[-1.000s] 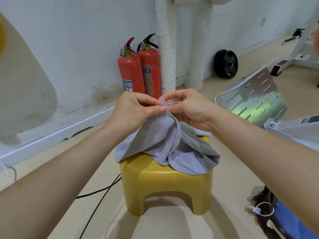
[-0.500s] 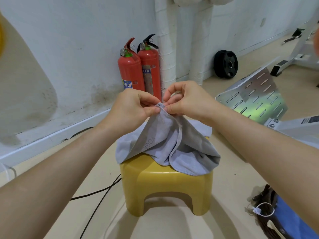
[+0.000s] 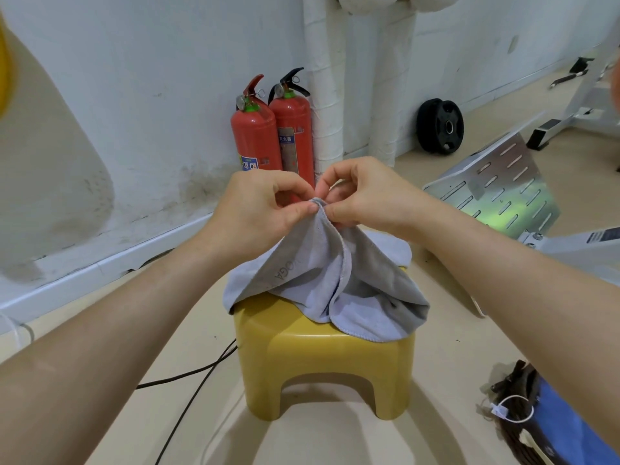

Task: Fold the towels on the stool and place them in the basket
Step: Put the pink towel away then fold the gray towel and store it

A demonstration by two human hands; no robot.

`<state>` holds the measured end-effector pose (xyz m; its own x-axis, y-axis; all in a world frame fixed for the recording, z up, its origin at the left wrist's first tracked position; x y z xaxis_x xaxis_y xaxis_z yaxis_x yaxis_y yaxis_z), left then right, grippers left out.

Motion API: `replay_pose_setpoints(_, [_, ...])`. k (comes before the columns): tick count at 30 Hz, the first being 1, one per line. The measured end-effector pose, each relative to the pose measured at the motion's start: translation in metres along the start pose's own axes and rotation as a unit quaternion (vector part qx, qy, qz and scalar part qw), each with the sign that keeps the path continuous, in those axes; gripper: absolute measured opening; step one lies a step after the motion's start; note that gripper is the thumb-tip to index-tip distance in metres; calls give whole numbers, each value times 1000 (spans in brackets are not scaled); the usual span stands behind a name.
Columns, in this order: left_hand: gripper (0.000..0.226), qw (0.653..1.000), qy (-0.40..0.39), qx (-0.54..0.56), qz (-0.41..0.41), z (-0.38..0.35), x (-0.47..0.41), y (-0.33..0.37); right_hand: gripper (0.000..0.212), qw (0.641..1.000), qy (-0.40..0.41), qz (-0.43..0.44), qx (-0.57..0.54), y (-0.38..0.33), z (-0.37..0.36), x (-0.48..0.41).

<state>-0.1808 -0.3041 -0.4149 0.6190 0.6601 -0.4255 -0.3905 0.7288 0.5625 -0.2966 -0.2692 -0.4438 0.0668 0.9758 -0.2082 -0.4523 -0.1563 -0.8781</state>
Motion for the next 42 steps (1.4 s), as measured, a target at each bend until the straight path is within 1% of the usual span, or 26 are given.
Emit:
replay_pose_setpoints(2, [7,999,-14,45,9,-3,1,2,12,1000,-4,-6,11,5,-1,-1])
replay_pose_setpoints(4, [10,997,-29,67,18,-5,0,2,10,1000,-5,-17,16,12,-1,-2])
replay_pose_setpoints(8, [13,993,-86,61,45,-14,-2,-3,12,999,12,-14,41,17,6,-2])
replay_pose_setpoints(10, [10,994,-84,56,42,-14,-3,-2,12,999,19,-8,34,14,7,-3])
replay_pose_setpoints(13, [9,997,-19,65,35,2,-9,1,12,999,17,-18,22,16,10,-3])
replay_pose_setpoints(16, [19,988,79,113,65,33,-16,-7,13,994,10,-47,102,28,21,-2])
replay_pose_setpoints(19, [19,968,159,164,102,62,-24,-21,23,975,-3,-125,183,56,36,5])
replay_pose_setpoints(21, [20,956,204,173,120,76,-26,-32,22,967,9,-180,182,74,50,12])
replay_pose_setpoints(24, [21,938,265,166,149,95,-22,-52,19,967,63,-210,128,76,80,23])
replay_pose_setpoints(27, [16,926,298,173,153,106,-19,-59,23,970,96,-213,66,64,106,32])
replay_pose_setpoints(30, [8,922,318,174,135,119,-21,-48,24,973,125,-182,-60,36,121,37])
replay_pose_setpoints(33, [15,902,343,241,101,141,-26,-32,27,959,134,-131,-215,-6,133,37])
replay_pose_setpoints(35, [15,895,344,273,82,155,-33,-23,29,950,138,-106,-259,-32,147,33])
replay_pose_setpoints(36, [14,893,343,281,79,160,-37,-20,28,951,136,-103,-256,-41,154,28])
replay_pose_setpoints(37, [13,891,342,288,77,164,-42,-18,28,958,136,-110,-227,-47,160,22])
replay_pose_setpoints(38, [13,890,340,292,80,166,-47,-17,28,969,142,-126,-159,-48,168,15])
replay_pose_setpoints(39, [14,891,339,290,84,166,-51,-17,28,976,155,-143,-57,-49,177,9])
replay_pose_setpoints(40, [15,893,338,282,90,165,-56,-17,27,972,163,-154,63,-52,185,4])
replay_pose_setpoints(41, [17,898,336,268,95,162,-61,-18,25,956,169,-160,177,-57,191,-1])
replay_pose_setpoints(42, [17,904,332,250,101,159,-65,-19,24,937,168,-165,257,-62,193,-5])
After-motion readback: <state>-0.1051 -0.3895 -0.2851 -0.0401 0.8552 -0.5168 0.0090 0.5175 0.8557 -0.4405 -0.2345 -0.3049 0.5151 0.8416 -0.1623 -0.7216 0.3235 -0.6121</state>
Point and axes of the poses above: each hand's wrist, its own x-axis away from the middle knuckle, its own z-axis out of the back of the hand, y = z × x, the point moved 9 cm from there along -x, towards the middle knuckle, and after that the axes turned 7 degrees about z, right-handed, at the moved point
